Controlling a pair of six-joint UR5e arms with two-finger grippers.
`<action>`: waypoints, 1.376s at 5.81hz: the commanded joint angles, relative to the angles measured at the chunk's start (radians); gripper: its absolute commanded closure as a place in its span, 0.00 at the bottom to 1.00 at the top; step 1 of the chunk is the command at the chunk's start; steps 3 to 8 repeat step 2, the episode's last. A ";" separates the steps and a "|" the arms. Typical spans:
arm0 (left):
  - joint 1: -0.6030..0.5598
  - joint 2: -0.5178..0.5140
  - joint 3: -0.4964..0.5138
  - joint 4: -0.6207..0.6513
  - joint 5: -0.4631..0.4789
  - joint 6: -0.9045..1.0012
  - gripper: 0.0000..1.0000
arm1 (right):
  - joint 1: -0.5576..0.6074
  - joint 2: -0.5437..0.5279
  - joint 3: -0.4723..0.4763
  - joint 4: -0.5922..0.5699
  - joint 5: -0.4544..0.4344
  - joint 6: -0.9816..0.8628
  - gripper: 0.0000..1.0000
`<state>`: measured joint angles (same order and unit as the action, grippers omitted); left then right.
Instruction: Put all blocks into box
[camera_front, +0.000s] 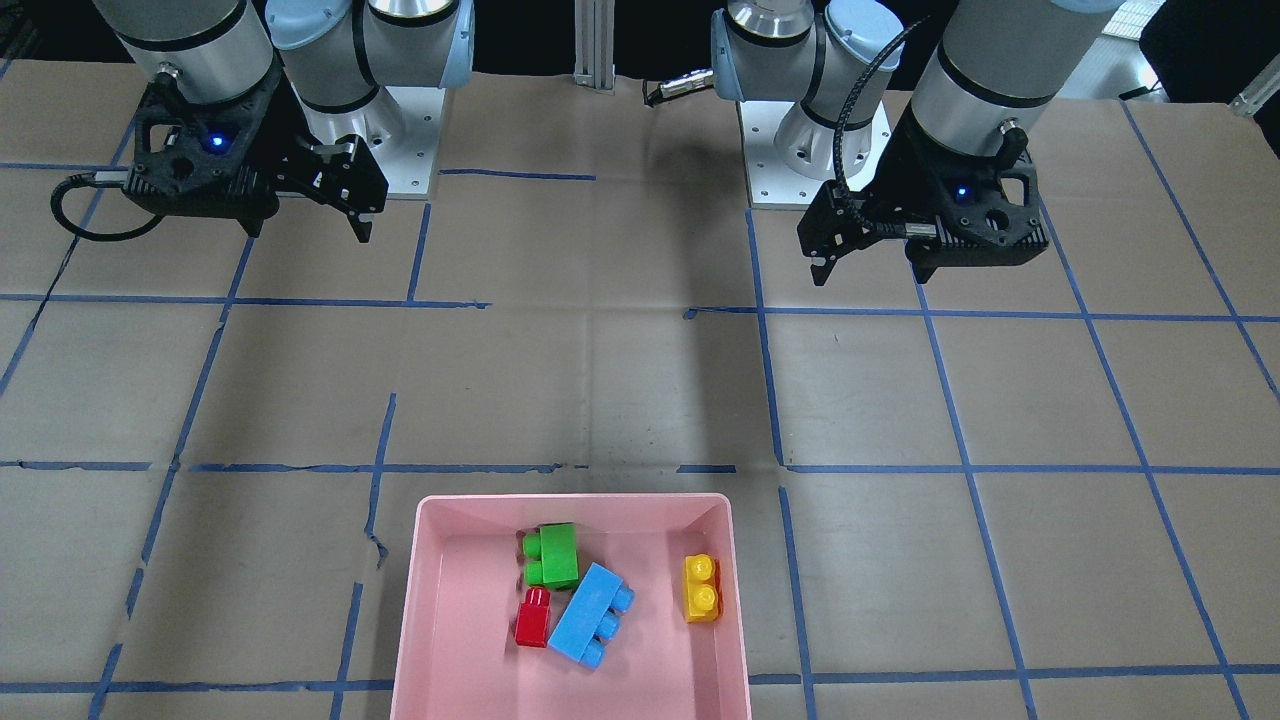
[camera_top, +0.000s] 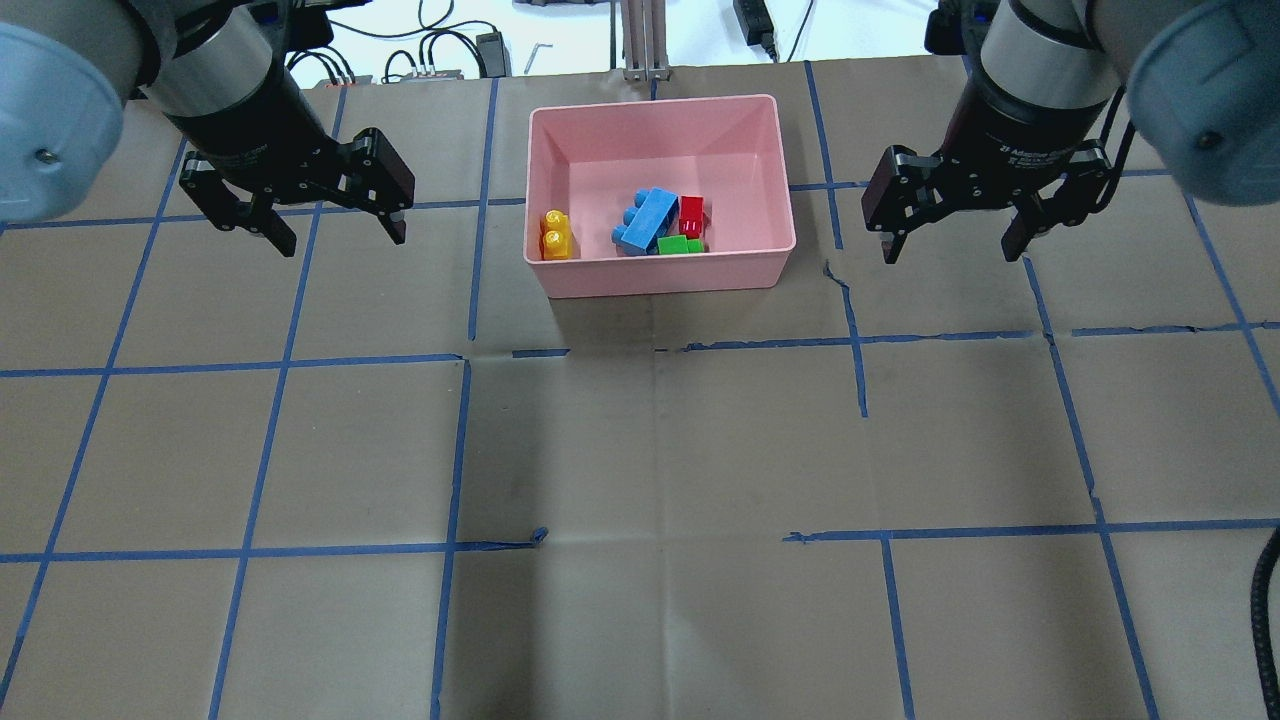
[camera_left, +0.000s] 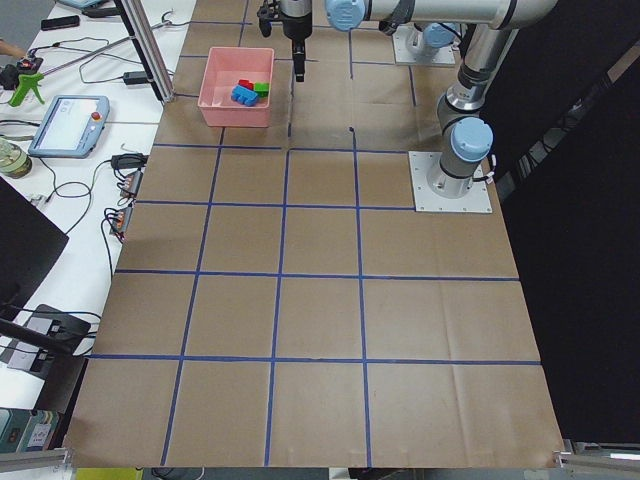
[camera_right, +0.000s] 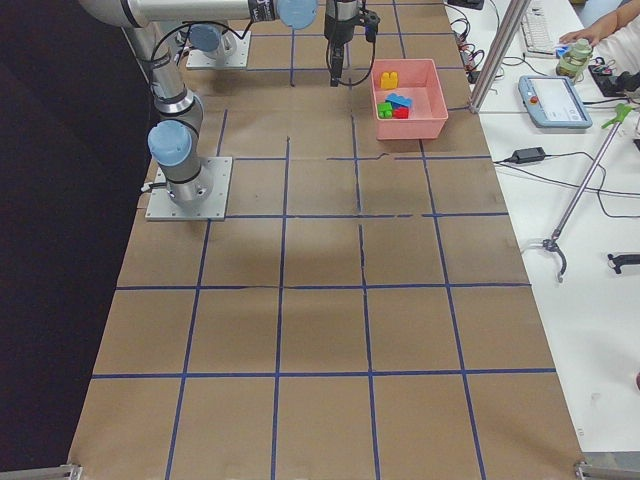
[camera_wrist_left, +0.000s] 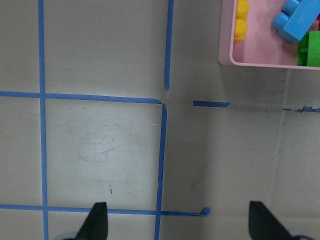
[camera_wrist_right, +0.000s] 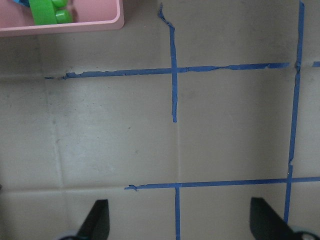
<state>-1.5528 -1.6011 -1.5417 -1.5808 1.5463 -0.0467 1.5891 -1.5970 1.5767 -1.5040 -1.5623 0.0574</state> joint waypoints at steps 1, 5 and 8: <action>0.000 0.001 0.000 -0.001 0.000 0.001 0.00 | -0.001 0.006 -0.003 0.002 0.002 0.004 0.00; 0.000 0.001 0.000 -0.001 0.000 0.001 0.00 | -0.001 0.008 -0.001 0.001 0.002 0.002 0.00; 0.000 0.001 0.000 -0.001 0.000 0.001 0.00 | -0.001 0.008 -0.001 0.001 0.002 0.002 0.00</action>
